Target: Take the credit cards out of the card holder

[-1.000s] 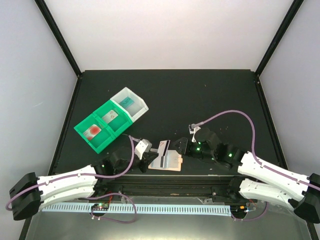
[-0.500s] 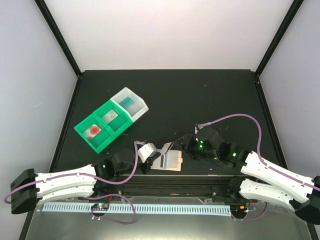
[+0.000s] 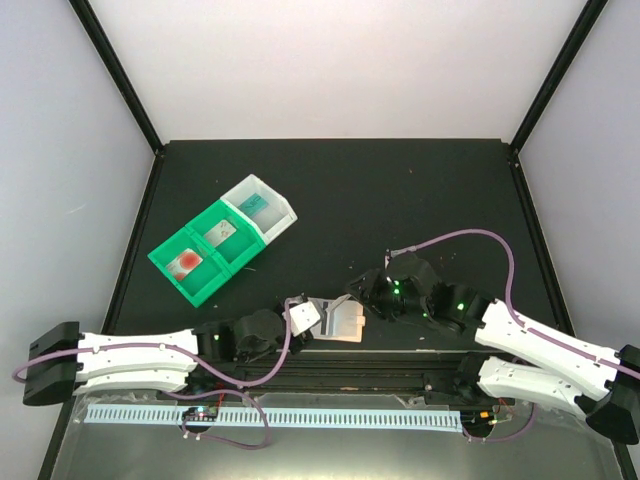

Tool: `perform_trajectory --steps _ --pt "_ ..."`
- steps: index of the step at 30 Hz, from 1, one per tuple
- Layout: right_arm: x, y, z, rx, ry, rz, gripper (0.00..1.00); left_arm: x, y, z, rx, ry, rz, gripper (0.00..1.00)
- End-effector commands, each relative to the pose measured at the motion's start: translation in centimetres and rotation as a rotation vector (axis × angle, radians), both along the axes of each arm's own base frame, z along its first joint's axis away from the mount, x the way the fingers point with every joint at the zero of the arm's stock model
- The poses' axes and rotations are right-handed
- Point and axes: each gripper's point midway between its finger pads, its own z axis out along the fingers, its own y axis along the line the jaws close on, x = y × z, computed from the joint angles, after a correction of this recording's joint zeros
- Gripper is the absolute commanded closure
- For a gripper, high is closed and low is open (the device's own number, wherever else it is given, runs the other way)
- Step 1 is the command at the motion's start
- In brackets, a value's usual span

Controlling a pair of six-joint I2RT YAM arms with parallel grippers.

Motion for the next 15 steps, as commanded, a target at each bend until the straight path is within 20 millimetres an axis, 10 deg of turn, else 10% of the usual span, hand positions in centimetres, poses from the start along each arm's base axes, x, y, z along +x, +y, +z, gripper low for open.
perform_trajectory --steps 1,15 --pt "-0.32 -0.10 -0.59 0.015 0.020 -0.003 0.63 0.77 -0.24 2.37 -0.006 -0.081 0.040 0.99" --pt "-0.38 0.51 -1.44 0.010 0.022 0.026 0.76 0.28 -0.66 2.24 0.049 -0.137 0.041 0.99"
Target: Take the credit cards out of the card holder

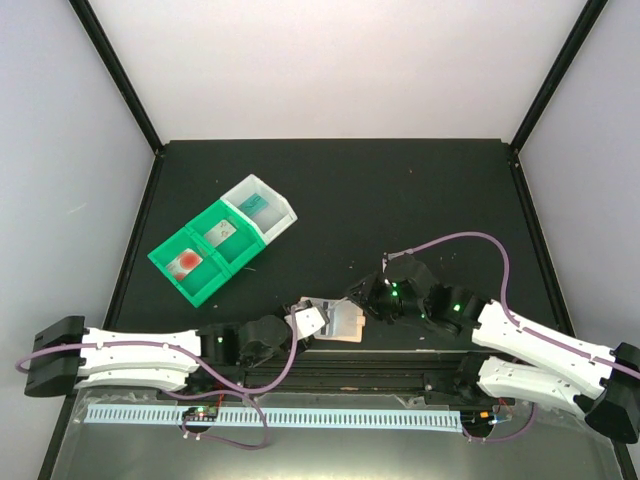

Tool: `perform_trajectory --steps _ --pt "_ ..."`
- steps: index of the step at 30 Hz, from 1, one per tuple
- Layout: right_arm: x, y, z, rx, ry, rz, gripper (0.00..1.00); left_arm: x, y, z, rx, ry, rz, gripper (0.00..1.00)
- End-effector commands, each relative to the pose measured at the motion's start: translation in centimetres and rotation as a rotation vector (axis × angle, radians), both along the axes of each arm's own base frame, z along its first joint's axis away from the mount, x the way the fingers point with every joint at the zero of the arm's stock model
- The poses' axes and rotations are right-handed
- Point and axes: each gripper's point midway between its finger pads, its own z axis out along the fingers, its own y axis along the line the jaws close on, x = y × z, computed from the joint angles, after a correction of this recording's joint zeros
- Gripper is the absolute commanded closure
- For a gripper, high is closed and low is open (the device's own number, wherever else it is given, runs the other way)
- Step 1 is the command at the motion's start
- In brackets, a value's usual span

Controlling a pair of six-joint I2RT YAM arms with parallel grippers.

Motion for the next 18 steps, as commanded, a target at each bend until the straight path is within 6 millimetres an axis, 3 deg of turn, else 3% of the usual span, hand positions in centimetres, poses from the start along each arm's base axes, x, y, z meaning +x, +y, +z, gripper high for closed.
perform_trajectory --steps 1,5,8,13,18 --pt "-0.1 0.2 -0.4 0.004 -0.001 0.013 0.79 0.2 -0.8 2.4 -0.023 -0.058 0.013 0.98" --pt "0.0 0.1 -0.7 0.002 -0.006 0.011 0.99 0.5 -0.4 2.3 -0.042 -0.049 0.043 0.98" --pt "0.1 0.2 -0.6 0.005 -0.058 0.039 0.99 1.0 0.2 2.3 -0.072 -0.022 0.101 0.93" --pt "0.1 0.1 -0.3 0.020 -0.169 0.088 0.99 1.3 1.3 2.2 -0.129 0.096 0.164 0.63" --pt "0.2 -0.7 0.0 -0.027 -0.317 0.146 0.99 1.1 2.2 3.1 -0.295 0.260 0.191 0.53"
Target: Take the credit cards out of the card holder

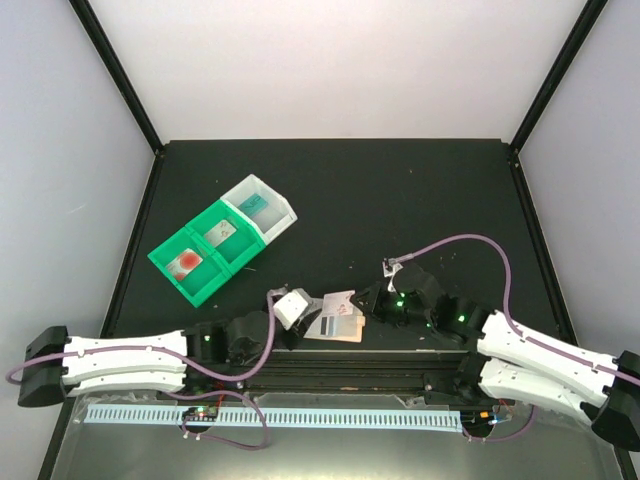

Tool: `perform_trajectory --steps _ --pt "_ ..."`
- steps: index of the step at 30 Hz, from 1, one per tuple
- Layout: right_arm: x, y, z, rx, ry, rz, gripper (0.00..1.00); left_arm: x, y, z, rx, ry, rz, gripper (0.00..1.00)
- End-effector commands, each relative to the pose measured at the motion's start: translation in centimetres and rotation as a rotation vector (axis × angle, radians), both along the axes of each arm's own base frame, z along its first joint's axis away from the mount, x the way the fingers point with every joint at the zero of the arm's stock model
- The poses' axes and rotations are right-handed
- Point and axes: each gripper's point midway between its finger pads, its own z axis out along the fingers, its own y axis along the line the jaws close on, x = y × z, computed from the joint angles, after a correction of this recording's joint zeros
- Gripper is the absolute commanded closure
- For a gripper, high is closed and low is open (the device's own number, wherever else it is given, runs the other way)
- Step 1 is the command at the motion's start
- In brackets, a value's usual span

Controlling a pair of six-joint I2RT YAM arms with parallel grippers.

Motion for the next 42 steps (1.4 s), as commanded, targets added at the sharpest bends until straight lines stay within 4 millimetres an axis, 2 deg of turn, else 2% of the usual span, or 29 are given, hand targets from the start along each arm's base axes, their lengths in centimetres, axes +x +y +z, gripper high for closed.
perform_trajectory --steps 1,6,13,20,26,30,36,42 --pt "0.5 -0.3 1.6 -0.016 -0.205 0.071 0.99 -0.1 0.4 2.1 -0.209 0.169 0.038 0.51" --pt "-1.2 0.3 3.7 0.091 -0.378 0.215 0.99 -0.6 1.2 4.3 -0.444 0.357 0.038 0.45" --pt "-3.2 -0.1 7.3 0.219 -0.545 0.305 0.99 -2.1 1.5 7.6 -0.709 0.487 -0.047 0.42" --pt "-5.3 -0.4 10.0 0.397 -0.618 0.355 0.99 -3.6 0.9 8.4 -0.853 0.657 -0.120 0.43" --pt "-5.6 -0.7 10.4 0.438 -0.620 0.352 0.99 -4.7 0.4 9.9 -0.935 0.691 -0.216 0.52" --pt "-5.6 -0.6 10.0 0.435 -0.602 0.353 0.99 -4.6 0.4 9.8 -0.941 0.691 -0.217 0.58" --pt "-5.8 -0.5 10.0 0.440 -0.597 0.366 0.99 -4.5 0.2 8.9 -0.940 0.707 -0.212 0.61" --pt "-6.0 -0.3 10.0 0.452 -0.587 0.379 0.99 -4.5 0.0 8.9 -0.944 0.709 -0.224 0.81"
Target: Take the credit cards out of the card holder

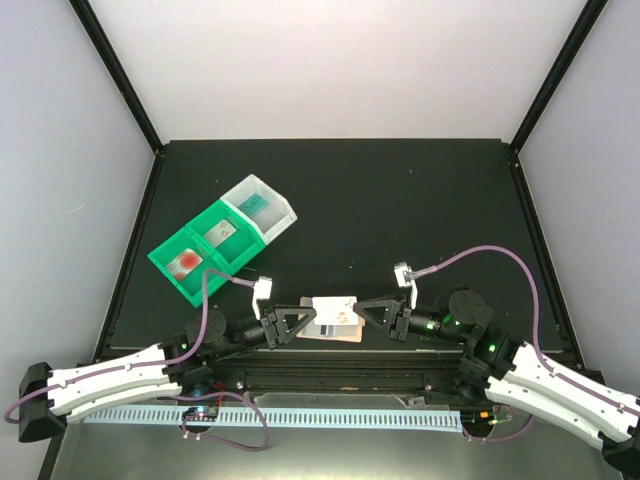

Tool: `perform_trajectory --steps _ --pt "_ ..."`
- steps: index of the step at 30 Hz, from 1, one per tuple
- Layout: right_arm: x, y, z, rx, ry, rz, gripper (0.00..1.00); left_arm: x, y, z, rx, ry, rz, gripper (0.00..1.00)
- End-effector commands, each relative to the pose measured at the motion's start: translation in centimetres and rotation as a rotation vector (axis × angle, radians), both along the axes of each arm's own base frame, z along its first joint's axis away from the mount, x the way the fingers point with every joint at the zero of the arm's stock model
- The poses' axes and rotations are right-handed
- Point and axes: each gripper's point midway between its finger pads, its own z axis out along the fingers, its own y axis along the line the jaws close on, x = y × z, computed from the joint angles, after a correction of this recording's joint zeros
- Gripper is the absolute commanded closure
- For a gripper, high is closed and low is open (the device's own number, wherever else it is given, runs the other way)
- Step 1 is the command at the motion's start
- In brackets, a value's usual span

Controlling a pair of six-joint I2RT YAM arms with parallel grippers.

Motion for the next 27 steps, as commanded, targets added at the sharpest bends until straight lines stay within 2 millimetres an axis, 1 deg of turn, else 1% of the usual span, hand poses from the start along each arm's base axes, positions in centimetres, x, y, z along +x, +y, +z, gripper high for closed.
perform_trajectory --steps 1,5,8,10,11,13,14,15,18,21,22,23,27 --pt "-0.4 0.1 0.5 0.029 -0.005 0.023 0.99 -0.1 -0.1 1.7 -0.058 -0.019 -0.016 0.85" --pt "-0.2 0.1 0.0 0.018 0.003 0.013 0.99 -0.3 -0.2 1.8 -0.061 -0.019 -0.026 0.98" --pt "0.1 0.1 -0.3 0.015 0.016 -0.004 0.99 -0.2 -0.1 1.8 -0.079 -0.001 -0.023 0.98" --pt "0.2 0.3 -0.3 0.023 0.025 0.001 0.99 -0.4 -0.2 2.3 -0.118 0.005 -0.042 0.98" --pt "0.1 0.4 -0.3 0.024 0.022 0.007 0.99 -0.6 -0.3 2.5 -0.120 -0.001 -0.058 0.97" --pt "0.2 0.6 -0.5 0.009 0.017 0.011 0.99 -0.8 -0.6 2.2 -0.088 -0.007 -0.075 0.93" --pt "0.2 0.6 -0.5 0.002 0.015 0.011 0.99 -0.8 -0.6 1.9 -0.080 -0.003 -0.077 0.97" --pt "0.3 0.7 -0.5 -0.002 0.017 0.008 0.99 -0.9 -0.6 1.7 -0.089 0.003 -0.079 0.98" --pt "0.5 0.7 -0.5 0.003 0.034 0.000 0.99 -1.1 -0.1 2.0 -0.175 0.025 -0.085 0.98" --pt "0.7 0.8 -0.7 -0.017 0.042 -0.011 0.99 -0.8 0.4 2.3 -0.181 0.003 -0.056 0.98" --pt "0.8 0.8 -0.8 -0.028 0.038 -0.014 0.98 -0.7 0.6 2.5 -0.175 -0.013 -0.046 0.98" --pt "0.9 0.7 -0.9 -0.042 0.039 -0.024 0.94 -0.6 0.8 2.6 -0.164 -0.022 -0.031 0.99" --pt "2.0 0.1 -1.7 -0.104 0.056 -0.099 0.74 0.0 2.0 2.6 -0.181 -0.020 0.025 0.98"
